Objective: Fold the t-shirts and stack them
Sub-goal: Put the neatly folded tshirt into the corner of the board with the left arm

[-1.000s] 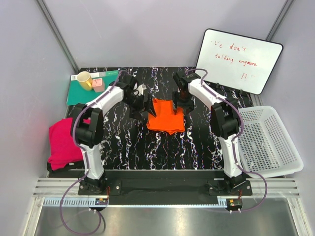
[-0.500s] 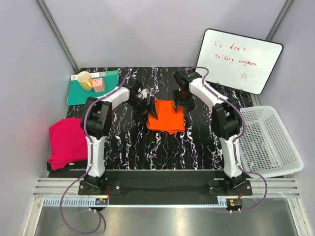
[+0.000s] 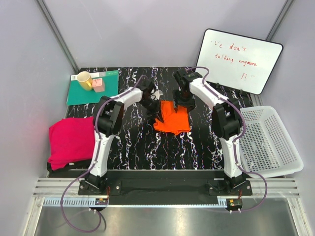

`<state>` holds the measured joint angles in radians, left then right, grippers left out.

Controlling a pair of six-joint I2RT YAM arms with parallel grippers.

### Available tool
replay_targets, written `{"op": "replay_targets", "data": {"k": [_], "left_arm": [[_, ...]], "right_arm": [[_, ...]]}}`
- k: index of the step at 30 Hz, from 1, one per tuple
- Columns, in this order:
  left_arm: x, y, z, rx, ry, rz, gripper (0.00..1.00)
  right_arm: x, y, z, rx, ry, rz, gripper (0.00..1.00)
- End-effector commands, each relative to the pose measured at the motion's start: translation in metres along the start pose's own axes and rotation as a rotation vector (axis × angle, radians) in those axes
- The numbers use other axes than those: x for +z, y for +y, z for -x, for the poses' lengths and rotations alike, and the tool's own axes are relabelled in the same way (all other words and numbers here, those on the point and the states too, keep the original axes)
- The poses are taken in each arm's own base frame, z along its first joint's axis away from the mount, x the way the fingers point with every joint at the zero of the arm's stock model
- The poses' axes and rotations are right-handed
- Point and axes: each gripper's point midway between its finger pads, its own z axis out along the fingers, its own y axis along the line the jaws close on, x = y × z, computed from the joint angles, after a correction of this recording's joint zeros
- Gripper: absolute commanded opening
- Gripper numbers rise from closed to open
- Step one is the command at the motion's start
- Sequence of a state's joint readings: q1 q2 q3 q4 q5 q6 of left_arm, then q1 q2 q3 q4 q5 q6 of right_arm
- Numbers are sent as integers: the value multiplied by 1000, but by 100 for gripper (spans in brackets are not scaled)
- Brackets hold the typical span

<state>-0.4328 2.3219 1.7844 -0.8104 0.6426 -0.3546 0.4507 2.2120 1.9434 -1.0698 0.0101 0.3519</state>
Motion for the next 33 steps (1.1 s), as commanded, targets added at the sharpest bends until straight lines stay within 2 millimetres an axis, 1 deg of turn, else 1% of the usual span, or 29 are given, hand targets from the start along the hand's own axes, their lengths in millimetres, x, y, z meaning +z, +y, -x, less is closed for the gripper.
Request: {"op": "replay_targets", "data": {"k": [1, 2, 3, 4, 6, 7, 9, 10, 12, 13, 15, 16, 17, 18, 19, 21, 22, 24, 25, 27, 28, 29, 30, 31, 32, 33], "left_arm": [[-20, 36, 10, 12, -76, 158, 0], [-29, 37, 12, 9, -100, 171, 0], [-37, 41, 7, -6, -99, 186, 0], [-56, 40, 9, -6, -134, 192, 0], [-72, 48, -1, -31, -128, 226, 0], [-90, 49, -1, -39, -157, 233, 0], [-102, 56, -15, -66, -138, 247, 0], [-115, 57, -18, -74, -157, 255, 0], [-124, 65, -35, -97, -123, 296, 0], [-134, 68, -39, -101, -134, 326, 0], [-139, 74, -57, -132, -103, 364, 0], [-149, 76, -62, -138, -125, 399, 0], [-150, 81, -72, -162, -115, 420, 0], [-154, 82, -78, -188, -119, 432, 0], [-164, 83, -82, -200, -150, 454, 0], [-171, 89, -97, -247, -146, 485, 0], [-182, 94, -101, -266, -174, 516, 0], [-191, 101, -115, -315, -174, 551, 0], [-203, 106, -118, -334, -207, 578, 0], [-212, 111, -130, -378, -207, 605, 0], [-222, 116, -133, -395, -224, 631, 0], [-228, 117, -135, -401, -231, 644, 0], [-237, 120, -141, -416, -226, 674, 0], [-245, 124, -143, -421, -232, 715, 0], [-254, 123, -142, -423, -247, 732, 0], [-261, 123, -148, -436, -245, 750, 0]], "right_arm": [[-36, -3, 14, 2, -92, 13, 70], [-39, -5, 14, 1, -96, 14, 70], [-38, -4, 14, -4, -94, 15, 70], [-39, -5, 14, -4, -96, 15, 70], [-40, -6, 14, -13, -98, 17, 70], [-41, -5, 15, -16, -101, 19, 70], [-44, -6, 17, -24, -108, 21, 70], [-44, -5, 17, -26, -109, 27, 70], [-47, -5, 20, -31, -115, 35, 70], [-47, -4, 21, -36, -118, 41, 70], [-51, -2, 26, -44, -130, 52, 70], [-52, -2, 27, -45, -134, 54, 70], [-53, -2, 29, -53, -139, 54, 70], [-54, -1, 32, -58, -147, 58, 70], [-54, 5, 30, -65, -137, 87, 70], [-56, 5, 32, -76, -139, 97, 70], [-55, 7, 31, -83, -134, 105, 70], [-55, 7, 30, -98, -129, 110, 70], [-56, 7, 29, -101, -127, 118, 70], [-54, 6, 24, -115, -115, 121, 70], [-55, 7, 22, -123, -110, 126, 70], [-53, 5, 19, -123, -100, 124, 70], [-53, 5, 17, -119, -94, 130, 70], [-57, 7, 15, -112, -89, 155, 70], [-55, 6, 10, -100, -74, 160, 70], [-55, 7, 7, -98, -67, 166, 70]]}}
